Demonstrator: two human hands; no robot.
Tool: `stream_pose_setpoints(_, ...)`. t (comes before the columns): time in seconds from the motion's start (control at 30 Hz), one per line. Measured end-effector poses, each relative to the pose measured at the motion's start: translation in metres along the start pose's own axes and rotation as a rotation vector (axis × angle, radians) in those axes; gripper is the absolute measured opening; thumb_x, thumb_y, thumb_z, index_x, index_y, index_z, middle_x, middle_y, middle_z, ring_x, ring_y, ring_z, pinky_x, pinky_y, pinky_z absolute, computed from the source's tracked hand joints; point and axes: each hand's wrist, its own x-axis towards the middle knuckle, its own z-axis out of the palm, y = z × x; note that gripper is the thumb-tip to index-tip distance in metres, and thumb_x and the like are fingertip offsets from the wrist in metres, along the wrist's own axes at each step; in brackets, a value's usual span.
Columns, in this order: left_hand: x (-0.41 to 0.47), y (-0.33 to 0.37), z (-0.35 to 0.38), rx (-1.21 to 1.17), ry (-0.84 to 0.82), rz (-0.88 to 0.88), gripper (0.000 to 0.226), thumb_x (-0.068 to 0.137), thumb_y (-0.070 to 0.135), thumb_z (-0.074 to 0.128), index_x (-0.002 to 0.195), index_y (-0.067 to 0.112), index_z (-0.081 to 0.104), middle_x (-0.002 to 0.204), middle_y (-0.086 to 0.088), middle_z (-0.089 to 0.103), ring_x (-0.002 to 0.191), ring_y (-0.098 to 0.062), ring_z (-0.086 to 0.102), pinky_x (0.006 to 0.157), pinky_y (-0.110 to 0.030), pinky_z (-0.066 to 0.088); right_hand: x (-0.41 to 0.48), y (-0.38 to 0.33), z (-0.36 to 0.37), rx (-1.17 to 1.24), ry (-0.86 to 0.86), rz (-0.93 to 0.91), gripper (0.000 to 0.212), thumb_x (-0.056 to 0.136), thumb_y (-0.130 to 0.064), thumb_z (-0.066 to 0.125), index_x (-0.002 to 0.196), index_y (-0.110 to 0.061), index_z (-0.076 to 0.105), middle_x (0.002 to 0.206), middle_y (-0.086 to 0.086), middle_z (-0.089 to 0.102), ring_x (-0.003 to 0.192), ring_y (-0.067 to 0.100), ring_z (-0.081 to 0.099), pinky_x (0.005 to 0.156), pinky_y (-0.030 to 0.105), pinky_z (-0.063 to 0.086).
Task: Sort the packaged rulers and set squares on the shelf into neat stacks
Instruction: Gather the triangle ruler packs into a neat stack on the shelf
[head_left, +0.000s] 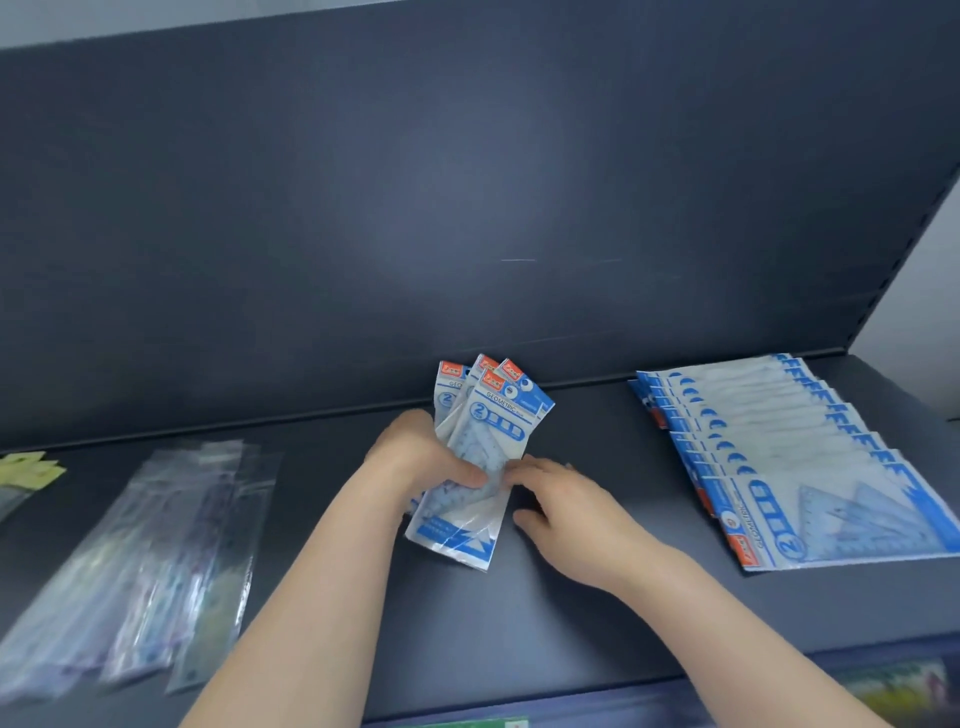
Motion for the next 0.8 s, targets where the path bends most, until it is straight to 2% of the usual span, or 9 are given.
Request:
stream_pose_setpoints(0.1,-0.006,0.001,0.002,0.027,0.033,0.111,0.044,0.056,0.034,0.087,0.092,0.022,0.063,0.089,0.005,0.068,0.081,-0.014,0.066,0.071,-0.032,0.058,-0.001,0.000,0.000,0.248,0.173,0.156,0.053,0.092,-0.021,0.055,0.140,-0.024,0.033,0.142,-0.005,0.044,0.129,0.018,0.045,0.103,0.032,0.039)
stream_pose_setpoints(0.2,-0.023,0.008,0.009,-0.136,0.084,0.338,0.042,0.057,0.031,0.084,0.091,0.020,0.061,0.089,0.005,0.069,0.081,-0.013,0.067,0.073,-0.038,0.057,0.003,-0.003,-0.007,0.557,0.296,0.120,0.058,0.089,-0.019,0.054,0.141,-0.029,0.030,0.131,-0.011,0.056,0.120,0.015,0.055,0.100,0.041,0.045)
stream_pose_setpoints(0.27,-0.036,0.015,0.014,-0.323,0.080,0.449,0.047,0.055,0.030,0.080,0.098,0.021,0.061,0.094,0.007,0.072,0.087,-0.010,0.069,0.080,-0.041,0.057,0.004,-0.008,-0.019,0.708,0.449,0.059,0.051,0.090,-0.010,0.053,0.137,-0.023,0.038,0.117,-0.014,0.063,0.110,0.010,0.060,0.097,0.040,0.048)
stream_pose_setpoints(0.37,-0.046,0.023,0.020,-0.400,0.081,0.579,0.053,0.062,0.023,0.078,0.112,0.030,0.059,0.106,0.014,0.070,0.100,-0.006,0.066,0.091,-0.041,0.054,-0.001,-0.016,-0.037,0.730,0.629,-0.071,0.042,0.090,-0.001,0.049,0.128,-0.019,0.047,0.108,-0.015,0.065,0.105,0.003,0.061,0.090,0.021,0.048)
stream_pose_setpoints(0.43,-0.048,0.024,0.025,-0.457,0.093,0.580,0.051,0.070,0.015,0.076,0.114,0.032,0.057,0.109,0.016,0.068,0.104,-0.004,0.064,0.094,-0.040,0.053,-0.005,-0.018,-0.039,0.686,0.639,-0.116,0.036,0.091,0.003,0.048,0.119,-0.019,0.051,0.106,-0.015,0.064,0.100,-0.002,0.059,0.083,0.010,0.043)
stream_pose_setpoints(0.47,-0.049,0.023,0.028,-0.517,0.074,0.555,0.050,0.071,0.014,0.075,0.114,0.031,0.056,0.109,0.014,0.068,0.104,-0.006,0.064,0.094,-0.041,0.053,-0.007,-0.016,-0.037,0.699,0.618,-0.120,0.033,0.091,0.002,0.047,0.116,-0.018,0.053,0.105,-0.014,0.064,0.099,-0.002,0.059,0.082,0.009,0.042)
stream_pose_setpoints(0.6,-0.052,0.016,0.046,-0.673,-0.036,0.458,0.051,0.067,0.016,0.072,0.114,0.024,0.052,0.114,0.001,0.068,0.105,-0.016,0.067,0.092,-0.046,0.055,-0.010,-0.007,-0.020,0.827,0.495,-0.015,0.036,0.093,0.004,0.046,0.121,-0.017,0.048,0.107,-0.013,0.063,0.098,-0.003,0.060,0.081,0.010,0.045)
stream_pose_setpoints(0.73,-0.052,0.016,0.056,-0.676,-0.021,0.464,0.044,0.079,0.004,0.068,0.115,0.021,0.049,0.115,-0.001,0.065,0.103,-0.012,0.067,0.089,-0.036,0.056,-0.013,-0.004,-0.010,0.802,0.406,0.026,0.041,0.094,0.003,0.046,0.125,-0.024,0.041,0.113,-0.019,0.059,0.102,-0.008,0.056,0.084,0.009,0.042)
stream_pose_setpoints(0.8,-0.054,0.019,0.054,-0.647,-0.021,0.487,0.045,0.076,0.006,0.066,0.115,0.024,0.049,0.114,0.002,0.065,0.105,-0.011,0.065,0.089,-0.035,0.056,-0.013,-0.004,-0.015,0.743,0.426,0.032,0.042,0.093,0.003,0.048,0.124,-0.024,0.044,0.112,-0.019,0.060,0.104,-0.003,0.057,0.087,0.014,0.043)
